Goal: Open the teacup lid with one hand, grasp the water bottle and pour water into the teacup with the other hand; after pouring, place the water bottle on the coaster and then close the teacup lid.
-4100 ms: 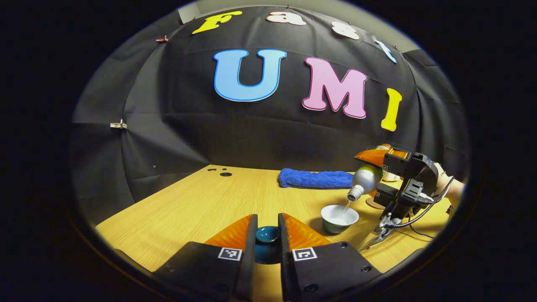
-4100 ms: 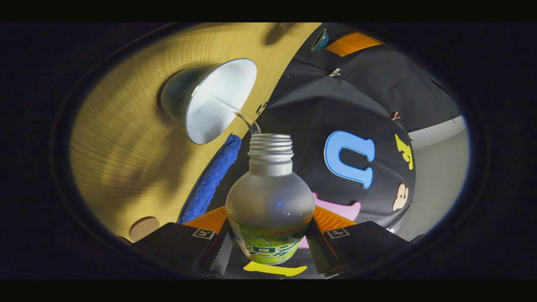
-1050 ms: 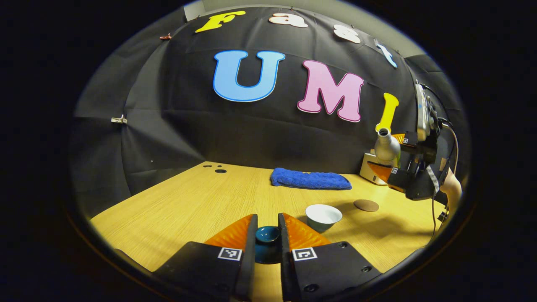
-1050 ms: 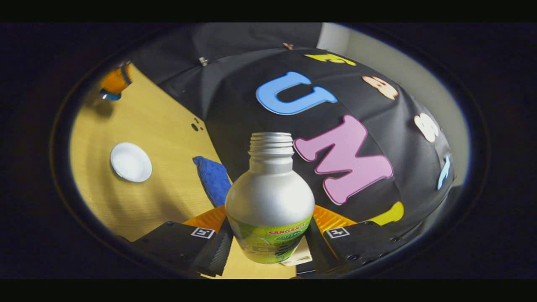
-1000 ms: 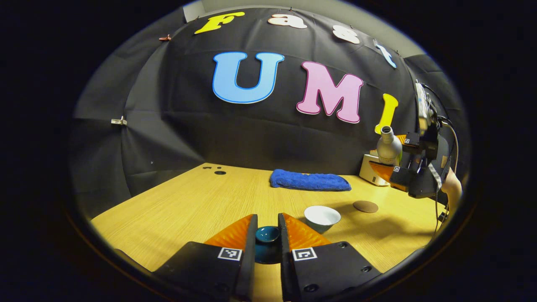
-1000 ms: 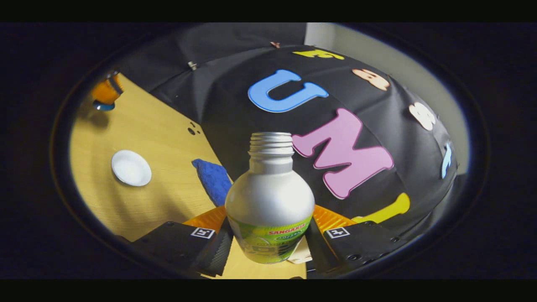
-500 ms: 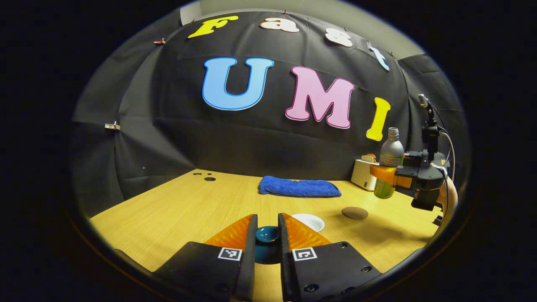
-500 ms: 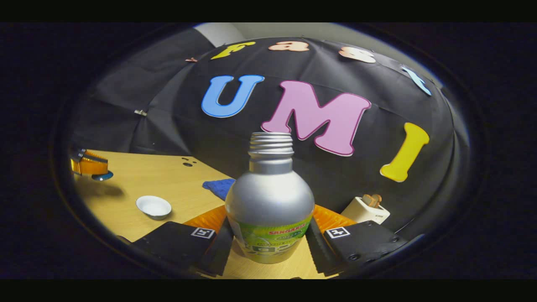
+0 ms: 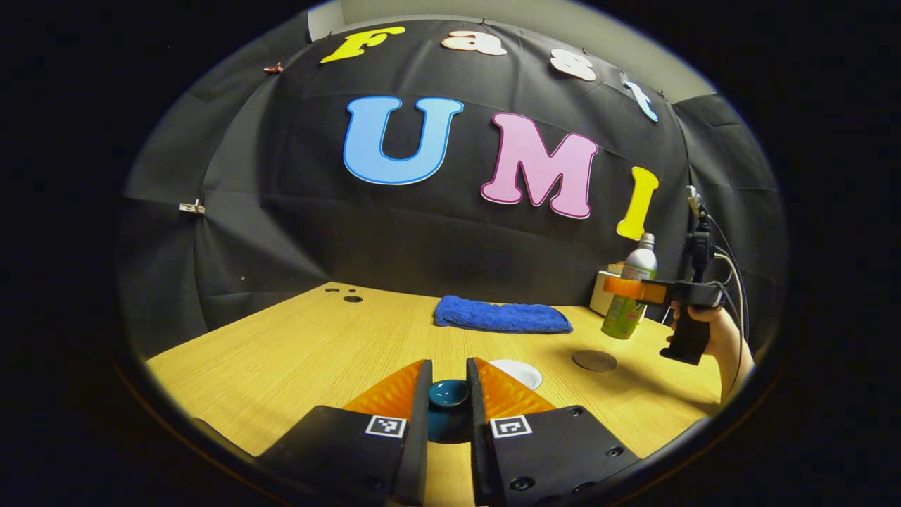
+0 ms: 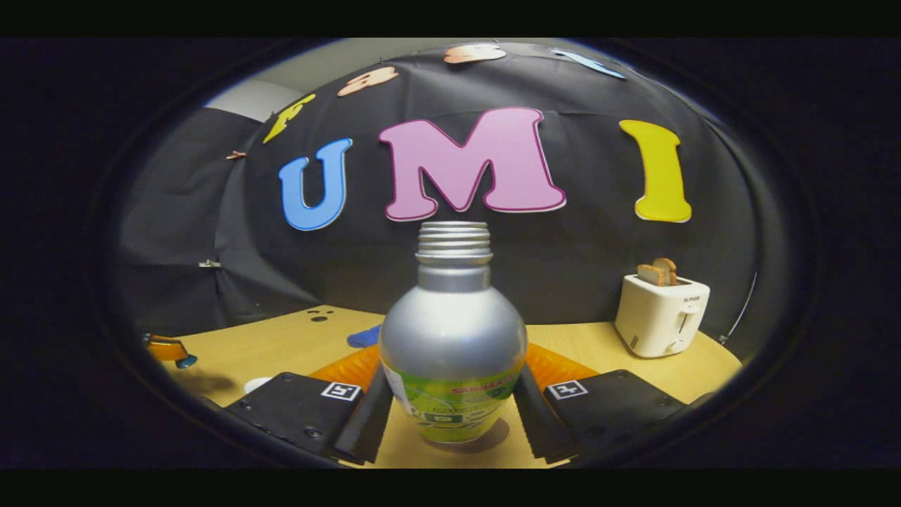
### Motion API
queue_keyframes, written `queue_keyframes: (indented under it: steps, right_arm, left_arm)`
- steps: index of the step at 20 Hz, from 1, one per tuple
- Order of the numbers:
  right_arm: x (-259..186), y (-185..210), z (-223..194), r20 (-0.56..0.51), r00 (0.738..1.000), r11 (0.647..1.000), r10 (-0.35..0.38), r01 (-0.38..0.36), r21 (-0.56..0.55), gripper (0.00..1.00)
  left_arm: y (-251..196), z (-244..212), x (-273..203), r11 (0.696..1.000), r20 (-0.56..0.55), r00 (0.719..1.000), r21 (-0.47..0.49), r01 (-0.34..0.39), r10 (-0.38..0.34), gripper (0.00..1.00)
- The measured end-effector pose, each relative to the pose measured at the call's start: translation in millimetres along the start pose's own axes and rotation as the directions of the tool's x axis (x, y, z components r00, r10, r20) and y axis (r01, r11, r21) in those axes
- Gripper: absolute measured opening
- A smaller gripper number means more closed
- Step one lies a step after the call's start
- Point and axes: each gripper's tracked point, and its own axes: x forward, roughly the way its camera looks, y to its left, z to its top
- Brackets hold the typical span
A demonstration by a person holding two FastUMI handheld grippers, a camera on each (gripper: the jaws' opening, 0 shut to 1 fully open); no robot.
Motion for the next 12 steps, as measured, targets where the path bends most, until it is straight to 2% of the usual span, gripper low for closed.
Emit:
queue_keyframes:
  steps: [4,9,12]
  right_arm:
    - [14,8,-23,-0.007,1.0,0.999,0.031,-0.031,-0.016,0.81]
    - [24,-3,-57,-0.063,0.998,0.997,-0.012,0.007,-0.078,0.82]
    - [27,-4,-68,-0.085,0.996,0.998,-0.011,0.007,-0.057,0.8]
  left_arm:
    - [1,2,0,1.0,0.005,1.0,0.005,-0.005,0.005,0.29]
    - [3,2,-1,1.0,0.001,1.0,0.011,-0.007,0.007,0.29]
    - [3,-1,0,1.0,-0.004,1.0,0.008,-0.01,0.01,0.29]
